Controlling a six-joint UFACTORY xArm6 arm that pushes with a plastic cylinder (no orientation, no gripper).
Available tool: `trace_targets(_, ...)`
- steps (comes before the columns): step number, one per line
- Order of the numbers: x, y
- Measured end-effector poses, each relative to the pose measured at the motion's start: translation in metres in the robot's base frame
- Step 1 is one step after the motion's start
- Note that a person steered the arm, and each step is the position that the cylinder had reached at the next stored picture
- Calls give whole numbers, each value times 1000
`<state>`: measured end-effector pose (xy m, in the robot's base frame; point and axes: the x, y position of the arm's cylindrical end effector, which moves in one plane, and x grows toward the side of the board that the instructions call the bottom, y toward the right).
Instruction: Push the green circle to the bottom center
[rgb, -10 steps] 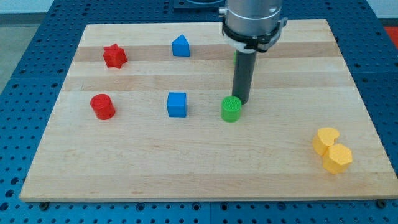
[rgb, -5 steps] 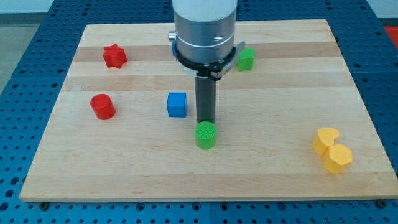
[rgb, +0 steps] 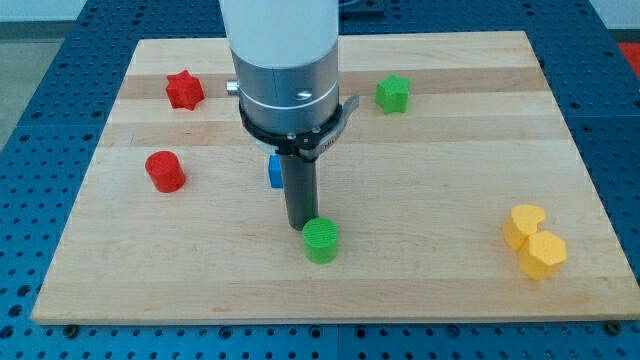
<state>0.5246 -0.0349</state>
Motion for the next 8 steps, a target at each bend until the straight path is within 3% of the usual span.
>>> trace_targets(6,24,1)
trace_targets(8,13,78)
